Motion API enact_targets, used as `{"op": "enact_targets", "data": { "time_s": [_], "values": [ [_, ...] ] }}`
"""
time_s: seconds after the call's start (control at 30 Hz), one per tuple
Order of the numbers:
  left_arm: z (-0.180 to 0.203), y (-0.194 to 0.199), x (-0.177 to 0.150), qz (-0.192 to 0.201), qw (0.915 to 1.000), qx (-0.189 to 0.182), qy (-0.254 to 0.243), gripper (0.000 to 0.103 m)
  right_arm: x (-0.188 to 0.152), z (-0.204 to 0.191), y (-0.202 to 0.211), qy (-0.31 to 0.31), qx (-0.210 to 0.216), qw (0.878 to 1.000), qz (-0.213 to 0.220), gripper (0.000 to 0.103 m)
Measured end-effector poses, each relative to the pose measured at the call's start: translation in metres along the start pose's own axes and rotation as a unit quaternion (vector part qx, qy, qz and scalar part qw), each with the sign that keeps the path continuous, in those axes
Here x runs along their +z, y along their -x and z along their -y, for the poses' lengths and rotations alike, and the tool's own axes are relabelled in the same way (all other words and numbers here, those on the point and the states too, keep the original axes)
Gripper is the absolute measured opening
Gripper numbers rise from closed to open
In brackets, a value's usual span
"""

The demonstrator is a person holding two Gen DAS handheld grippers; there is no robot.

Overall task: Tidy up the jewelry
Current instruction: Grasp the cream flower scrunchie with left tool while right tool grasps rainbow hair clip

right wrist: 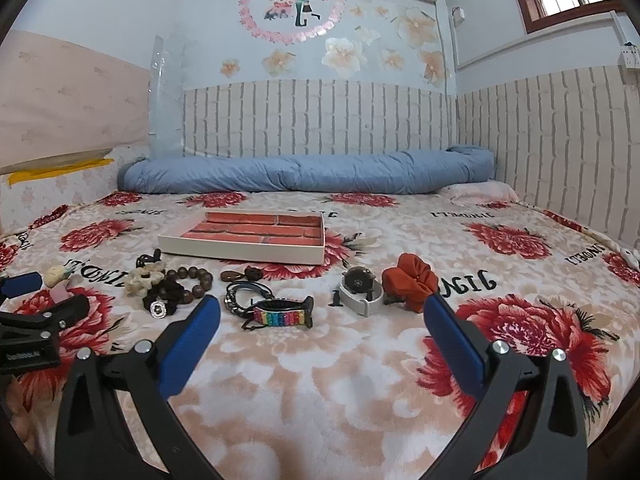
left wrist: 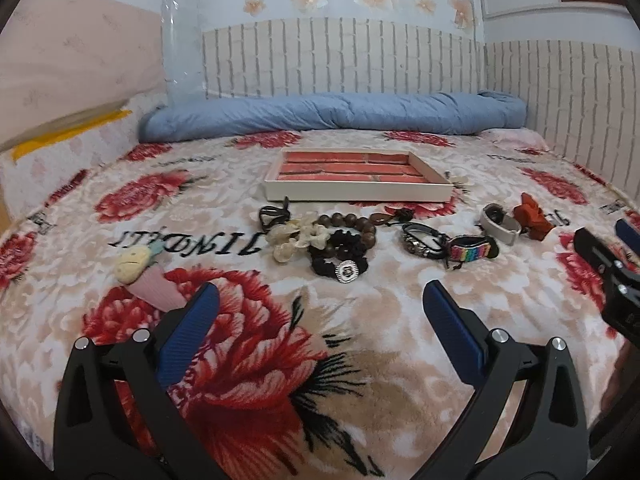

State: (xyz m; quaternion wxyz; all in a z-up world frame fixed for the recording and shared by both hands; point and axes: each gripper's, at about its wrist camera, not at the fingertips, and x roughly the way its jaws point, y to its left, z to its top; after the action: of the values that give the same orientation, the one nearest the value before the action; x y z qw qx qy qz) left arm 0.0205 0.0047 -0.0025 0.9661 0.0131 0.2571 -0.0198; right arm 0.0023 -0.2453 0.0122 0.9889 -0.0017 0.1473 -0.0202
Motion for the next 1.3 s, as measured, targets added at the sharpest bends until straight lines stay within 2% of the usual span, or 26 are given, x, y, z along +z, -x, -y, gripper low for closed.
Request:
{"op": "enact_targets", "data": {
  "time_s": [0.1, 0.27, 0.5, 0.6, 1.03, 1.3],
  "values": [
    [-0.005, -0.008, 0.006, -0.01, 0.9999, 0.0, 0.004, 0.098, 0.001, 0.001, -0.009, 0.0, -0.005, 1.0, -0.009, 0.099],
    [-0.008, -0.018, 0.015, -0.017, 0.9996, 0.022, -0.005, 0.098, 0.007, 0.002, -0.027, -0.001, -0.012, 0.999, -0.03, 0.099],
    [-0.015, -0.041, 0.026, -0.037, 0.999, 0.022, -0.011, 0.098, 0.011, -0.002, -0.064, -0.007, -0.003, 0.997, -0.077, 0.099],
    [-0.018, -0.054, 0.029, -0.048, 0.9984, 0.026, -0.012, 0.098, 0.01, -0.007, -0.085, -0.008, -0.001, 0.994, -0.111, 0.099],
    [-0.038, -0.124, 0.049, -0.108, 0.994, 0.02, 0.003, 0.098, 0.001, -0.031, -0.147, 0.009, 0.02, 0.978, -0.209, 0.099],
    [-0.04, -0.159, 0.053, -0.146, 0.9892, 0.014, -0.001, 0.098, 0.002, -0.043, -0.167, 0.019, 0.021, 0.972, -0.231, 0.099]
  ]
}}
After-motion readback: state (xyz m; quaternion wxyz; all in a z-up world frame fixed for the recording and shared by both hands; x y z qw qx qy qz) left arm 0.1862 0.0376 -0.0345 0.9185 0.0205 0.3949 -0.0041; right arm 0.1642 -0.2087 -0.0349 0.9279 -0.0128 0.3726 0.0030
